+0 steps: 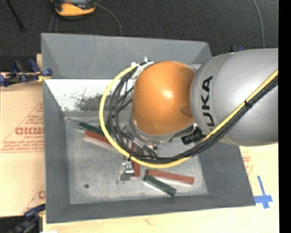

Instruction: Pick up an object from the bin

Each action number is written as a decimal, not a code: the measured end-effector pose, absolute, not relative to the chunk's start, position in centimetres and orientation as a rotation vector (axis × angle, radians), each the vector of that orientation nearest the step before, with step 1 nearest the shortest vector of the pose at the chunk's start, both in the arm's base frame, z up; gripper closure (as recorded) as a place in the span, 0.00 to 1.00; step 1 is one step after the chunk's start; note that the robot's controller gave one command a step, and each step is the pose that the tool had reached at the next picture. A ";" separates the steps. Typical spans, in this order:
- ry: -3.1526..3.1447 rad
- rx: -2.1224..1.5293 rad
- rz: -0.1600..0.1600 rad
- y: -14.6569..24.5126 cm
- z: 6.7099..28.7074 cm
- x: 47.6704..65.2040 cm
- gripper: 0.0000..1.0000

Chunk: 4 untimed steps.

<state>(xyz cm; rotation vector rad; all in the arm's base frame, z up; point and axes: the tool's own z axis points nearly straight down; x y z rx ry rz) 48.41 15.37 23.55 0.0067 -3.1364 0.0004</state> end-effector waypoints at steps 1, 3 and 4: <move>-3.144 0.001 -0.002 15.3 24.0 48.6 0.00; -3.134 0.183 0.001 8.8 15.7 50.7 0.00; -3.141 0.171 -0.001 6.3 14.0 53.7 0.00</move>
Offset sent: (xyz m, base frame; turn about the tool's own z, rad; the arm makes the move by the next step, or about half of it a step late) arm 0.0393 -0.0760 -0.1348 -0.0972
